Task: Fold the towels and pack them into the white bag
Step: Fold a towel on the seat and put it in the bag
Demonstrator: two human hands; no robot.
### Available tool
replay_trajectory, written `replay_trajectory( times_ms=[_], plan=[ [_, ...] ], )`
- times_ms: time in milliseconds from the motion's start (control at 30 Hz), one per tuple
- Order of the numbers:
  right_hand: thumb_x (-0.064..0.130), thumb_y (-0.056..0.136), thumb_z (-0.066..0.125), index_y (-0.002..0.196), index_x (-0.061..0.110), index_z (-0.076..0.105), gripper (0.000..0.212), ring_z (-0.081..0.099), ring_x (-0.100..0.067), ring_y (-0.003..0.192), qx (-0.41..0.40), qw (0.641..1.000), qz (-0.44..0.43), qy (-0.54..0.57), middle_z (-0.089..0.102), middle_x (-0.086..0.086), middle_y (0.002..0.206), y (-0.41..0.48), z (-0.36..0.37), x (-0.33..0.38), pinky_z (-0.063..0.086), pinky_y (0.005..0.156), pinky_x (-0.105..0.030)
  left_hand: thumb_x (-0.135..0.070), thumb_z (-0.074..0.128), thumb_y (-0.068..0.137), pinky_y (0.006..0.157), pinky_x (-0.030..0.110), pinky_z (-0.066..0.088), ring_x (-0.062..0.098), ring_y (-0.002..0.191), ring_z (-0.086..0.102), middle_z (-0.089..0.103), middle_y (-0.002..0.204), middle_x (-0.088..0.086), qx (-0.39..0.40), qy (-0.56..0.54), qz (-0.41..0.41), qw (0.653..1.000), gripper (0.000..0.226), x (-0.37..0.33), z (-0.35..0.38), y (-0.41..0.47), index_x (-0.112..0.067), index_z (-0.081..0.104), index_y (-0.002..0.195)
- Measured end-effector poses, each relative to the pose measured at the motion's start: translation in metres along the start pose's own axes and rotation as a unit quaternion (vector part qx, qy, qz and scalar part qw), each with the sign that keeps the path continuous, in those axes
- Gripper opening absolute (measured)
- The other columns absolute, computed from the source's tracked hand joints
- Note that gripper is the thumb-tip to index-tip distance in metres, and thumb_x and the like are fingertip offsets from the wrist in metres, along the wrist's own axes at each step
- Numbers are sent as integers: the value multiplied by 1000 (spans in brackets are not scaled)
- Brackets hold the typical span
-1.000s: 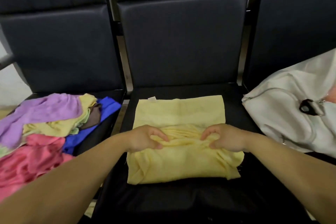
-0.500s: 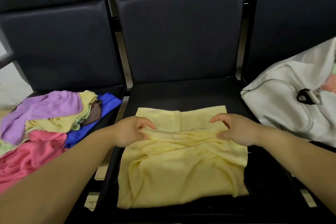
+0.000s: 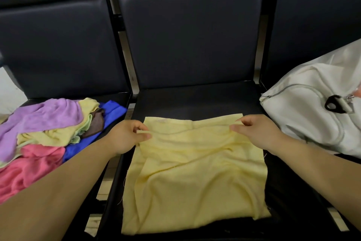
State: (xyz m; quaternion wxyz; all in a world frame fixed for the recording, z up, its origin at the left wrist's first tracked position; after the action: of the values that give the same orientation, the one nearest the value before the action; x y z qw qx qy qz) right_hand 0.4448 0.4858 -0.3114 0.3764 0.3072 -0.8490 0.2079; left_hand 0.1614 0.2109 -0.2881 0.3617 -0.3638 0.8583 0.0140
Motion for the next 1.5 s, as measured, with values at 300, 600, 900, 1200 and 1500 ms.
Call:
replay_trajectory(
  times_ms=[300, 600, 900, 1200, 1500],
  plan=[
    [7, 82, 75, 92, 27, 76, 22, 61, -2, 80, 3, 974, -135, -180, 62, 14, 91, -1, 2, 0, 50, 80, -16, -20, 79, 86, 70, 20, 49, 14, 84, 65, 69, 95, -2, -62, 37, 7, 997, 23, 11, -8, 4, -38, 68, 97],
    [57, 102, 43, 73, 17, 69, 56, 62, -11, 75, 0, 995, 3, -96, 66, 10, 73, -2, 8, 10, 47, 72, -33, -31, 70, 94, 82, 26, 55, 8, 90, 69, 74, 92, -12, -55, -9, 2, 998, 6, 9, -2, 4, -32, 76, 92],
    [25, 80, 81, 104, 39, 61, 34, 61, -8, 91, 40, 989, -27, -138, 62, 17, 95, 2, 24, -1, 54, 85, -33, -20, 74, 90, 69, 16, 46, 6, 86, 65, 68, 94, -14, -39, 80, -3, 996, 15, 7, -4, 2, -34, 69, 93],
    [47, 92, 67, 75, 34, 76, 23, 61, 1, 89, 81, 988, -63, -112, 66, 16, 95, -4, 22, 1, 46, 86, -24, -22, 78, 87, 70, 14, 43, 6, 91, 65, 70, 94, -13, -16, 96, -17, 995, 9, 15, -15, -3, -29, 74, 90],
    [47, 76, 80, 74, 31, 66, 21, 62, -1, 80, 73, 974, -66, -203, 67, 17, 80, -10, 33, 8, 47, 81, -26, -21, 75, 89, 69, 14, 44, 8, 88, 66, 73, 90, -9, -16, 66, -26, 997, 7, 15, -15, -8, -28, 74, 91]
  ],
)
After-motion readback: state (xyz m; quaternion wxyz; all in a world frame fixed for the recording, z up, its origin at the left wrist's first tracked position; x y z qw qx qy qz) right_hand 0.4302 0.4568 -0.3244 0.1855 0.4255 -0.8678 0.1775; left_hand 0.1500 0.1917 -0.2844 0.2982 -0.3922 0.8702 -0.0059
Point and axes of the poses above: each hand's wrist, its own y-axis towards the middle knuckle, its own z-axis out of the palm, x = y × z, the point moved 4 cm from there along y, towards the middle knuckle
